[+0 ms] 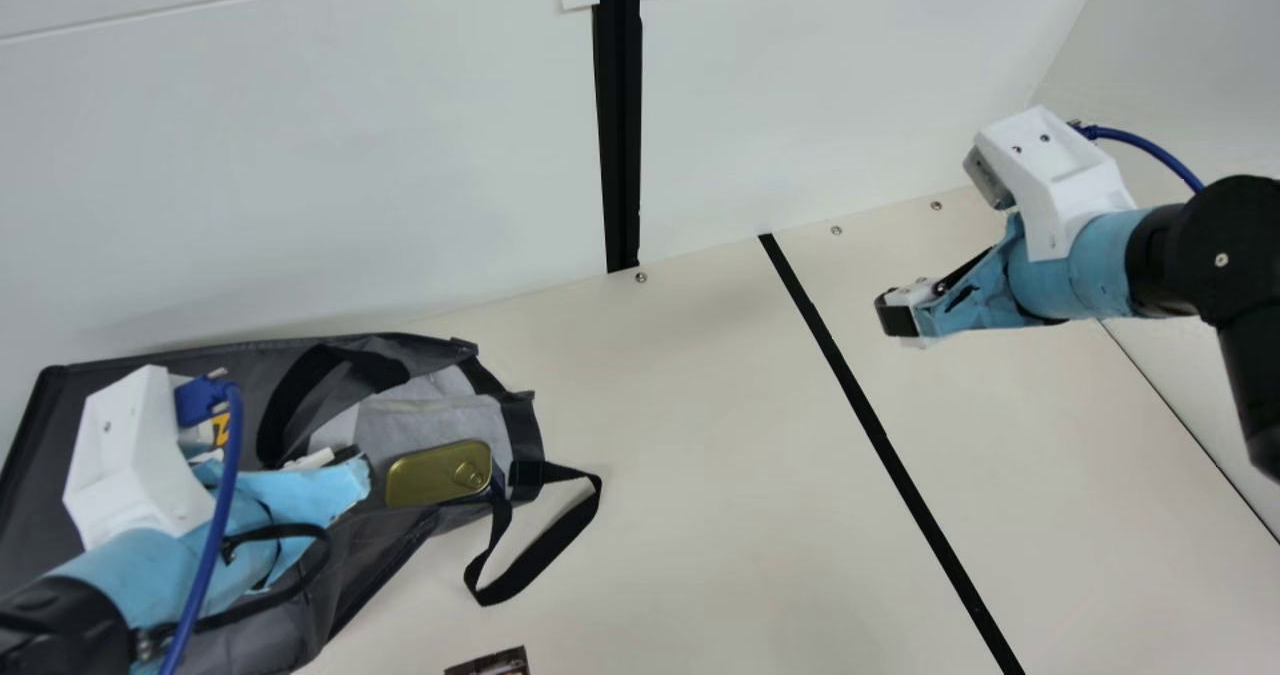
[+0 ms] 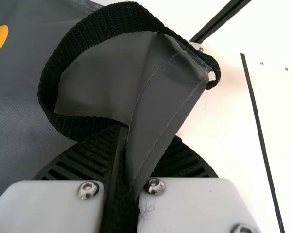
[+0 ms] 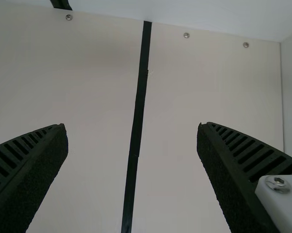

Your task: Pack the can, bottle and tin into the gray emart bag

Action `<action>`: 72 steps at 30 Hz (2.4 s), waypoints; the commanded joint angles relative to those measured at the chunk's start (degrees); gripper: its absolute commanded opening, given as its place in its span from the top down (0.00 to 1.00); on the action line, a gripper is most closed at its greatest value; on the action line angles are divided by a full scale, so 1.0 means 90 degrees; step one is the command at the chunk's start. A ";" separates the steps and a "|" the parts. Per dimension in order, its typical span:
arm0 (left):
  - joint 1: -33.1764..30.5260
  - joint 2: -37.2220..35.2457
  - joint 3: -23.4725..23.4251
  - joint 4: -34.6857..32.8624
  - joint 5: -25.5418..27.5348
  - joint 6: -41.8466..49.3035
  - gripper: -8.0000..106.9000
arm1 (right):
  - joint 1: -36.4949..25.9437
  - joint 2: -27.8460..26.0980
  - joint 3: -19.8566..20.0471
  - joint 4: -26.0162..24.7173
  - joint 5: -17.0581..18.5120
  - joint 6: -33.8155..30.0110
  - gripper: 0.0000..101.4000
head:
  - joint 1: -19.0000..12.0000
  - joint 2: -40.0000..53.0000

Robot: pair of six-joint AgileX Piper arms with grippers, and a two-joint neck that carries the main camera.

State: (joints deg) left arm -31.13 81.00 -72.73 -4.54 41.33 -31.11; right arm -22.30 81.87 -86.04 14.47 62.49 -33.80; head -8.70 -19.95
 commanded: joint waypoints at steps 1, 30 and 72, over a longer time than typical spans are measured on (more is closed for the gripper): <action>0.0000 0.0000 0.0000 0.0000 0.0000 0.0000 0.84 | 0.0016 0.0054 0.0018 0.0055 -0.0040 -0.0072 0.10 | -0.0144 -0.0005; 0.0000 0.0000 0.0000 0.0000 0.0000 0.0000 0.84 | 0.0410 0.0774 0.0537 0.1142 -0.0711 -0.1303 0.10 | -0.0144 -0.0005; 0.0000 0.0000 0.0000 0.0000 0.0000 0.0000 0.84 | 0.1036 0.1850 0.1251 0.3513 -0.0966 -0.3578 0.10 | -0.0144 -0.0005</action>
State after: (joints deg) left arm -31.13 81.00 -72.73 -4.54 41.33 -31.11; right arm -13.03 98.47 -74.89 45.81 53.46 -65.53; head -8.70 -19.95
